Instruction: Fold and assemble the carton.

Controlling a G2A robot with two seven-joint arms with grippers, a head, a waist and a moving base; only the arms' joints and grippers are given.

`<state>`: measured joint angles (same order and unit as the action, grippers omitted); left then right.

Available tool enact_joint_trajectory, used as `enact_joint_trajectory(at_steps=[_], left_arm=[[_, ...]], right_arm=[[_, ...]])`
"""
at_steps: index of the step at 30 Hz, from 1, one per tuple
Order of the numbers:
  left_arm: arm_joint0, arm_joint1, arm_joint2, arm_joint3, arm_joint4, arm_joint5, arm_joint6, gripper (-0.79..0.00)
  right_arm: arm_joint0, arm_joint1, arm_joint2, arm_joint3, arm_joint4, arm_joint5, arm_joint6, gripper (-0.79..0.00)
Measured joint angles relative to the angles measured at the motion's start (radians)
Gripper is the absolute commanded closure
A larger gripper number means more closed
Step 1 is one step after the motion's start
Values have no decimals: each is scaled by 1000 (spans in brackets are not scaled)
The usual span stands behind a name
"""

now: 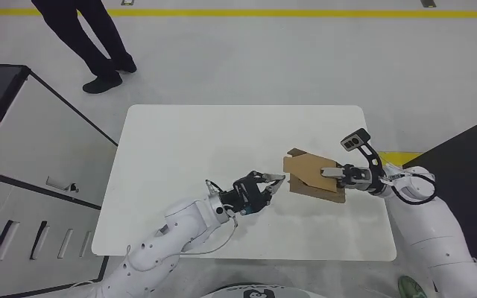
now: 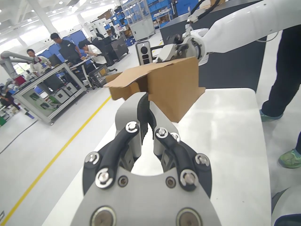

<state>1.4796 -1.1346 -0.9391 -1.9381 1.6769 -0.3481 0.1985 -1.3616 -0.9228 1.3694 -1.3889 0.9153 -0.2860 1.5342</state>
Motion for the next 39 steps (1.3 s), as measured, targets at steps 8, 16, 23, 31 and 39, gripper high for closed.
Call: enact_joint_trajectory(at_steps=[8, 16, 23, 31, 39], left_arm=[[17, 7, -31, -22, 8, -18, 8, 0], [-20, -1, -1, -12, -4, -43, 13, 0], [-33, -4, 8, -2, -2, -43, 11, 0], [-47, -8, 30, 1, 16, -58, -15, 0], [-81, -20, 81, -10, 51, -60, -53, 0]], right_arm=[[1, 0, -13, 0, -39, 2, 2, 0], [28, 7, -63, 17, -80, 2, 2, 0], [50, 12, -86, 42, -90, 2, 2, 0], [63, 17, -98, 54, -112, 2, 2, 0], [74, 17, -109, 64, -170, -6, -6, 0]])
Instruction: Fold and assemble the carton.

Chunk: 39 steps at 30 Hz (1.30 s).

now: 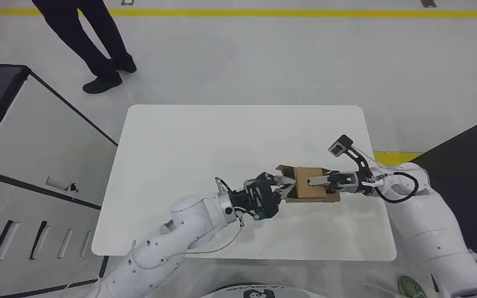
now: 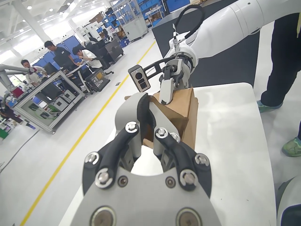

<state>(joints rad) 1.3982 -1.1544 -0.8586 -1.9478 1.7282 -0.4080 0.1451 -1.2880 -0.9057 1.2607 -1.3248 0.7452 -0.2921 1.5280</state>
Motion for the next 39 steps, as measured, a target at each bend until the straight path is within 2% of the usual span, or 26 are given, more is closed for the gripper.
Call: enact_joint_trajectory(at_steps=[6, 9, 19, 26, 30, 39], left_arm=[[-28, -12, 41, 6, 12, 2, -38, 0], [-30, -14, 35, 3, -2, 17, -29, 0], [82, 16, -87, -73, -6, 38, 26, 0], [142, 28, -105, -97, 4, 11, 50, 0], [138, 26, -81, -88, -1, -13, 61, 0], [79, 11, -21, -45, -17, -17, 62, 0]], right_arm=[[2, -1, -1, 6, -4, -2, -2, 0], [-2, -2, 5, 10, 16, -3, -3, 0], [-34, -1, 54, -2, 170, 8, 8, 0], [-43, -5, 81, 0, 213, 8, 8, 0], [-46, -10, 91, 0, 213, 8, 8, 0], [-62, -15, 100, -38, 172, 8, 8, 0]])
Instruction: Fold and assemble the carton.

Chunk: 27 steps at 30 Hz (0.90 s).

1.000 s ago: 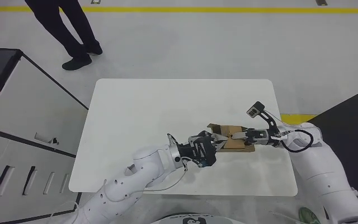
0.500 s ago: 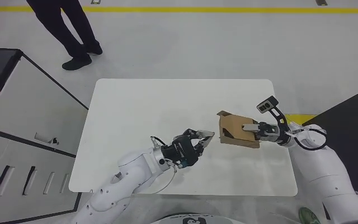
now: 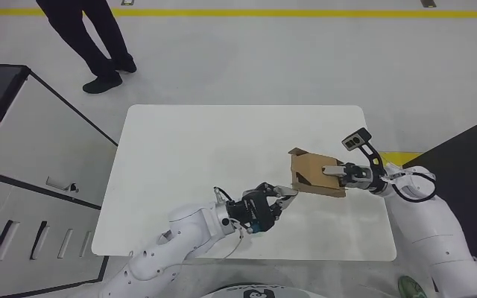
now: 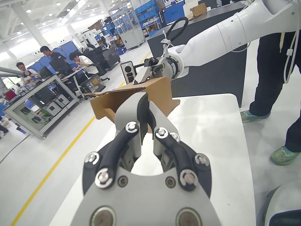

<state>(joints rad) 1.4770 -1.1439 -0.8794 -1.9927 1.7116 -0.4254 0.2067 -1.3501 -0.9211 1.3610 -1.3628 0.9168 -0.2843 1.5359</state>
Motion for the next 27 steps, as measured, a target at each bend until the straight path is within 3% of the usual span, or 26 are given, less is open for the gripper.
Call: enact_joint_trajectory(at_steps=[27], left_arm=[[-20, 0, -10, 38, -56, -35, 21, 0]], right_arm=[[-45, 8, 26, -75, -22, 0, 0, 0]])
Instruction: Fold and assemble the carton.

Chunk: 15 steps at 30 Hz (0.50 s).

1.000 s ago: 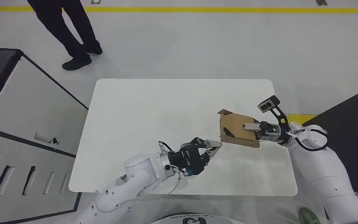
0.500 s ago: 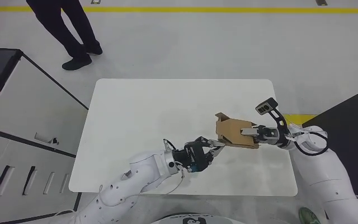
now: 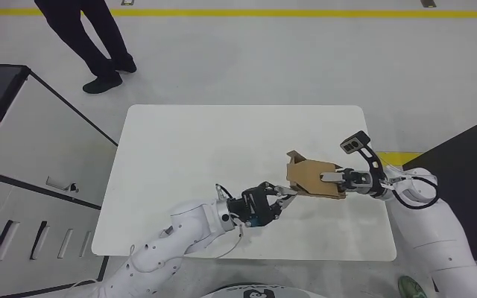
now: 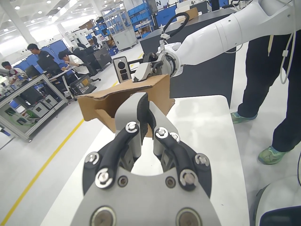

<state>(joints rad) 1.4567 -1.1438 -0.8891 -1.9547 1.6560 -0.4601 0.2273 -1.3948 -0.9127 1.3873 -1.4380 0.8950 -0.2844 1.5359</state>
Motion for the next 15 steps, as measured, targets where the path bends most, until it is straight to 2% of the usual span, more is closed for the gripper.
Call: enact_joint_trajectory(at_steps=[10, 15], left_arm=[[43, 13, -64, -12, 16, 44, -12, 0], [44, 15, -79, 14, -20, 26, 17, 0]], right_arm=[[-9, 1, 7, 1, 25, 0, 0, 0], [-13, 4, 1, 0, 55, 0, 0, 0]])
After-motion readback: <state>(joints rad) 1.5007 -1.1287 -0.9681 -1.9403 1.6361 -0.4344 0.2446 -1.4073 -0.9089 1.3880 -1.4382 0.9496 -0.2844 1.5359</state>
